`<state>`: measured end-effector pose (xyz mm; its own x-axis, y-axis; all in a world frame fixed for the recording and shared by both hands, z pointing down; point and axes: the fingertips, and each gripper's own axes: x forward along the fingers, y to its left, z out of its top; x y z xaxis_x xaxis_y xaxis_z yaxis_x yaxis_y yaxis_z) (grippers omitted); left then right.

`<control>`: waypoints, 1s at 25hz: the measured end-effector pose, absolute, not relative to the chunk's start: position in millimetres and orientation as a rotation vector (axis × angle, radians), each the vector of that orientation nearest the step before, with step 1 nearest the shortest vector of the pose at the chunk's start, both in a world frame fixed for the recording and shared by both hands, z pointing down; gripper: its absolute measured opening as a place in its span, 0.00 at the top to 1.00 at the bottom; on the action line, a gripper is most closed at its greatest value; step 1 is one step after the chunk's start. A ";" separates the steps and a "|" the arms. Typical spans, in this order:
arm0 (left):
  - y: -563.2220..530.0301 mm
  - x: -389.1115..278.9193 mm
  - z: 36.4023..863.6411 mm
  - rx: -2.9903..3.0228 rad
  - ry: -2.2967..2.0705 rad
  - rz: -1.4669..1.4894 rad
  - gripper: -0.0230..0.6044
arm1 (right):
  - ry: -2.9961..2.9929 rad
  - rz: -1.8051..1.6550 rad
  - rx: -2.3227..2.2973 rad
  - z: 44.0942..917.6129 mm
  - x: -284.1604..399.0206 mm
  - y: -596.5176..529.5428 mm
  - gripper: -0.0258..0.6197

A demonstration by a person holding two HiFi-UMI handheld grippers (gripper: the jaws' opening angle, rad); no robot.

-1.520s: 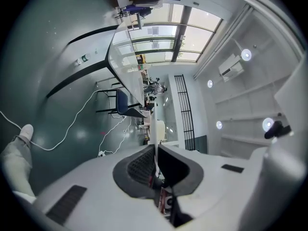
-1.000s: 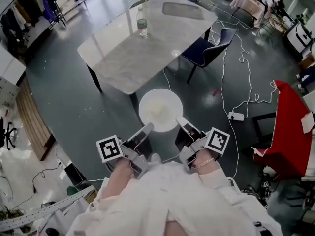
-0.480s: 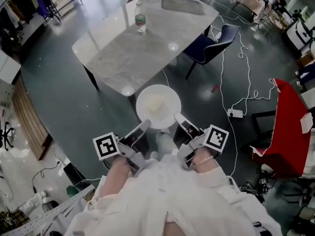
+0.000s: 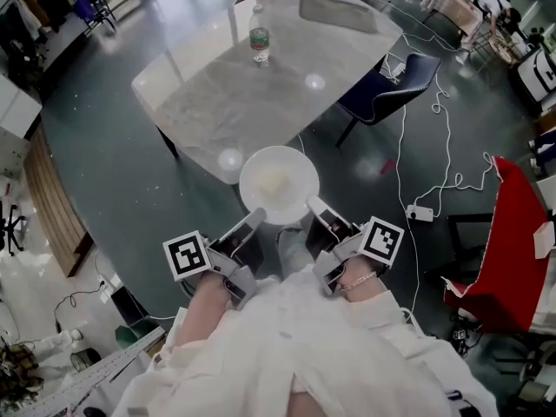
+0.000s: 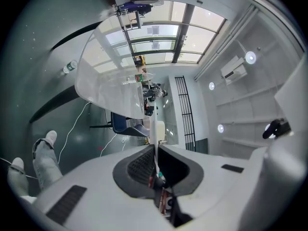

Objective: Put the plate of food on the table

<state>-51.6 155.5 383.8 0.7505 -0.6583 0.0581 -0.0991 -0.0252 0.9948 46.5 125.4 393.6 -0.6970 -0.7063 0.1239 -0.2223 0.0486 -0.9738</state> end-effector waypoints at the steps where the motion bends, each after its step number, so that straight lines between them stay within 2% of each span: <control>1: 148.5 -51.4 384.1 1.551 -0.636 -0.501 0.92 | 1.947 -1.691 -0.934 394.5 46.7 118.0 0.94; 25: -82.5 -21.9 376.9 1.542 -0.709 -0.585 0.92 | 2.025 -1.772 -0.851 386.8 72.6 -121.5 0.94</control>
